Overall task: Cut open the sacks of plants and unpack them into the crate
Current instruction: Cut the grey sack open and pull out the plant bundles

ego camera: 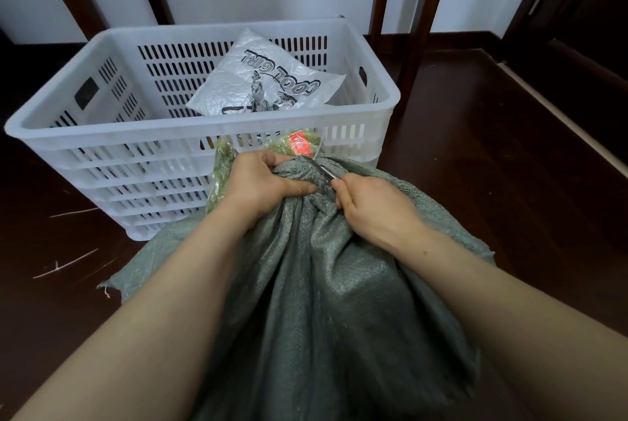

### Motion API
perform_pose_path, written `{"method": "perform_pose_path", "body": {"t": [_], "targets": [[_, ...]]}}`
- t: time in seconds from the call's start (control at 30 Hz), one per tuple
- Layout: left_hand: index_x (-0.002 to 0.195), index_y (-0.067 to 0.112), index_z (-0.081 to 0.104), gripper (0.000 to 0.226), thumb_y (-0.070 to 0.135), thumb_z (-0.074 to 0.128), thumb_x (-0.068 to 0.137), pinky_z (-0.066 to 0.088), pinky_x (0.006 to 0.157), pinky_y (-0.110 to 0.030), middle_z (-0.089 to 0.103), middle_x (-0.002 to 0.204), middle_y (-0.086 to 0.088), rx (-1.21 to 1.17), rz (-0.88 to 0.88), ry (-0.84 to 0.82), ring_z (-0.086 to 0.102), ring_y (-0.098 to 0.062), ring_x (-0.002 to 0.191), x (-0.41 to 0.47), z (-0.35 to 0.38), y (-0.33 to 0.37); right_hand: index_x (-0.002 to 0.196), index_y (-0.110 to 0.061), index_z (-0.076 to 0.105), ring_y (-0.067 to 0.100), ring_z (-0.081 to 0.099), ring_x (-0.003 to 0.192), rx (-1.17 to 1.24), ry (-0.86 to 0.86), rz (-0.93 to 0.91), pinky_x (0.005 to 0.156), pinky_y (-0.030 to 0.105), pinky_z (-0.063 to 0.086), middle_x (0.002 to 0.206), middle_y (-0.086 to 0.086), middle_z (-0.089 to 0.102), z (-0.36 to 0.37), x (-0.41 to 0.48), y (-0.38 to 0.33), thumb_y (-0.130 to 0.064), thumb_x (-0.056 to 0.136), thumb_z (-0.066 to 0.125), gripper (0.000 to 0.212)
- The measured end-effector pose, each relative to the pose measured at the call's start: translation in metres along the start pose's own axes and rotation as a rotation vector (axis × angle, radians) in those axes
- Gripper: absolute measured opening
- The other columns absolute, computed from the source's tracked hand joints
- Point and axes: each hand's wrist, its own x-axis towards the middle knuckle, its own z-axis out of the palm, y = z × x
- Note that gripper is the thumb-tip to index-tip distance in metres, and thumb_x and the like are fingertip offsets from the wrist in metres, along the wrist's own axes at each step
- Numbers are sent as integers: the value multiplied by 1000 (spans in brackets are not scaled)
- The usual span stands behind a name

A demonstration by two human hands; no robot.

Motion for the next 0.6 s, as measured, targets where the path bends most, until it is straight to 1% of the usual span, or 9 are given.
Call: {"method": "perform_pose_path", "body": {"t": [0.13,0.23,0.37,0.43,0.5,0.6], "targets": [[71,19,68,31,9,90,51,55,69,-23,71,74,6,1,-4,-2,65,-8,63,1,0,-1,93,-18,53,26,57,88,9,2,1,80,42,49,92,4,63,1,-1,0,-39,102,24,37],[71,19,68,31,8,90,52,54,68,-22,71,73,6,1,-7,-2,65,-6,61,2,0,-1,92,-18,52,26,57,87,12,-1,4,79,41,49,90,3,62,0,-1,-1,-39,102,24,37],[71,20,68,31,9,90,52,54,70,-23,70,74,6,0,-11,5,66,-8,64,2,0,0,90,-21,50,26,56,89,10,-10,13,78,40,48,91,3,61,-1,0,-3,-39,102,24,34],[70,21,67,31,9,90,52,54,66,-21,70,72,8,3,-10,8,65,-4,60,1,0,0,89,-21,48,24,54,86,-2,-14,20,76,38,47,87,1,57,-1,0,-4,-39,102,24,33],[69,21,68,30,9,90,52,55,64,-20,70,71,8,7,-3,8,65,-2,57,1,1,-1,87,-20,44,24,50,81,-19,-17,26,70,36,42,82,-1,49,-1,-1,-5,-39,102,24,31],[69,19,69,29,8,90,52,58,71,-30,72,74,2,16,-14,11,68,-13,65,1,3,-2,87,-19,41,23,47,81,-15,-18,46,68,34,37,83,0,47,2,0,-8,-36,103,24,29]]}}
